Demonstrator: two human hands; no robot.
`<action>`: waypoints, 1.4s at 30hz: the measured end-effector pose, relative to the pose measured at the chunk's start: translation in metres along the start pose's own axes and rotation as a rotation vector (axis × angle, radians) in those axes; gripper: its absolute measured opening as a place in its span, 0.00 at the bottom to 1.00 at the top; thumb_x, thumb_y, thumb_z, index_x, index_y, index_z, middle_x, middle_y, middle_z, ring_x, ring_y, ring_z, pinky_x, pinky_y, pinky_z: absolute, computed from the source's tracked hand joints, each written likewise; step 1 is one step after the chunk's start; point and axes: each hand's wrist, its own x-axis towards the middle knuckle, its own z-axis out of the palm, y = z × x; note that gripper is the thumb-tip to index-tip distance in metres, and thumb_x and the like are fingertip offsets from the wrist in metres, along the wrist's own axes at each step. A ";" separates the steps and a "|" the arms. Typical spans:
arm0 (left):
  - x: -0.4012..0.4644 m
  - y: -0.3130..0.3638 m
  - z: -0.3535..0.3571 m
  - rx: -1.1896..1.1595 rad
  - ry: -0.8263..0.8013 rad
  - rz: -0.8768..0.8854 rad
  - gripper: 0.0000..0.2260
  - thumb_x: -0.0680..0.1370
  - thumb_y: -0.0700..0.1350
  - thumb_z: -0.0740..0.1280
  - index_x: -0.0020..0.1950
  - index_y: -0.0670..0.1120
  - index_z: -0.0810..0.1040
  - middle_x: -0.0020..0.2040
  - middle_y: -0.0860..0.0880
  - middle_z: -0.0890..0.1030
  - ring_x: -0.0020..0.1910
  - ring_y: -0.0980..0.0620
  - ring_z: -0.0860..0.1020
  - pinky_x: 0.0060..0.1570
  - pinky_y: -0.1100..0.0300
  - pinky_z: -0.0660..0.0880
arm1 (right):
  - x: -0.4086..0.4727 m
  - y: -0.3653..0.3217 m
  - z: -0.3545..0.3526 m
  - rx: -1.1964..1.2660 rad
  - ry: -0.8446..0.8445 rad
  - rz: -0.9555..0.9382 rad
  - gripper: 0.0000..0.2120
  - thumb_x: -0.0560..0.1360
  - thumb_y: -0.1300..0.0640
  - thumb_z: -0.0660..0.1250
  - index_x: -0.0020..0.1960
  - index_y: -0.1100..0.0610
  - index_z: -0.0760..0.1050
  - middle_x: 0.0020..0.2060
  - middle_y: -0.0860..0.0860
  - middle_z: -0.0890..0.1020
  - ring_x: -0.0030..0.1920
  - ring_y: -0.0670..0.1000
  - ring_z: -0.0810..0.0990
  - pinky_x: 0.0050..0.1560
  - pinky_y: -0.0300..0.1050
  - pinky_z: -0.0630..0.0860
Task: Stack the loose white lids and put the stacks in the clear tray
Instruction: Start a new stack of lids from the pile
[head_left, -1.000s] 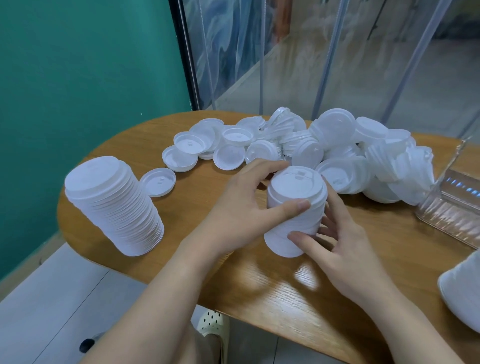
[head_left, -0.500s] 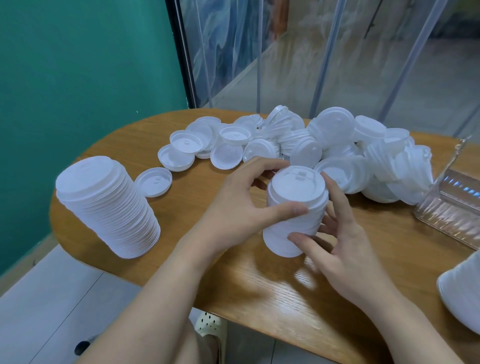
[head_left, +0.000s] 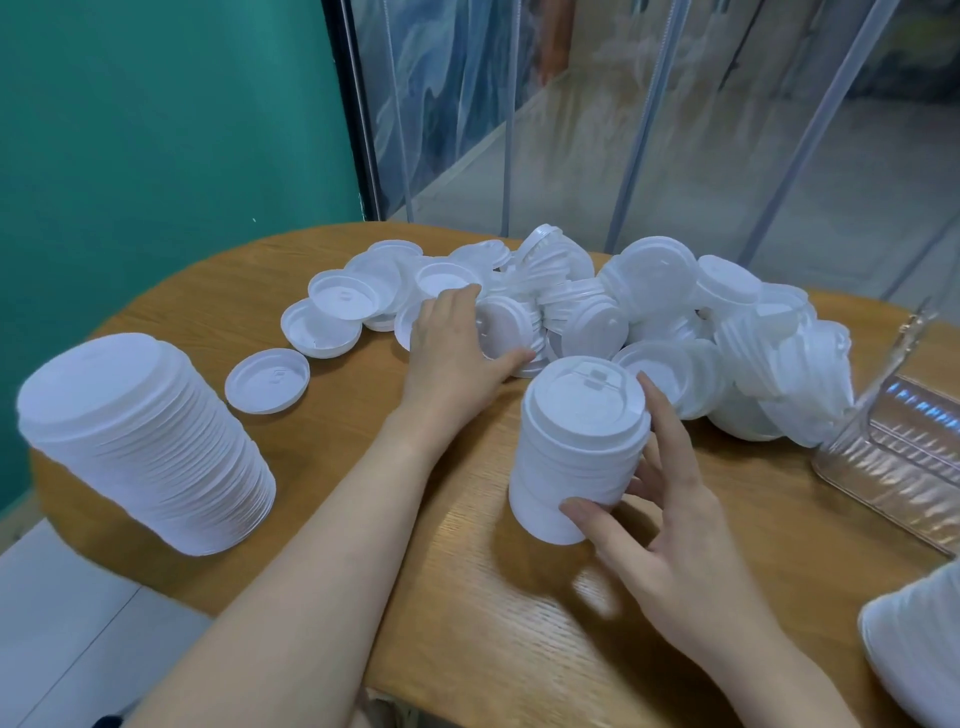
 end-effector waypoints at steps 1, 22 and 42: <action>0.001 0.000 0.003 0.043 0.024 0.011 0.39 0.73 0.62 0.77 0.77 0.46 0.67 0.70 0.49 0.72 0.71 0.47 0.66 0.67 0.57 0.61 | 0.000 0.002 -0.001 -0.002 -0.001 -0.003 0.44 0.68 0.40 0.73 0.75 0.22 0.52 0.67 0.26 0.73 0.66 0.40 0.78 0.59 0.26 0.71; -0.087 0.036 -0.075 -0.447 0.121 0.166 0.27 0.72 0.60 0.75 0.69 0.58 0.74 0.62 0.62 0.77 0.62 0.58 0.76 0.59 0.63 0.74 | 0.005 0.002 0.007 -0.005 0.021 -0.011 0.46 0.73 0.47 0.75 0.79 0.29 0.50 0.61 0.18 0.71 0.62 0.36 0.78 0.60 0.38 0.78; -0.092 0.061 -0.068 -0.324 -0.187 0.243 0.31 0.71 0.62 0.76 0.71 0.53 0.77 0.64 0.59 0.77 0.65 0.63 0.73 0.64 0.71 0.68 | -0.003 -0.002 0.007 0.041 0.028 -0.043 0.48 0.69 0.40 0.73 0.78 0.24 0.46 0.64 0.29 0.77 0.63 0.43 0.81 0.62 0.50 0.81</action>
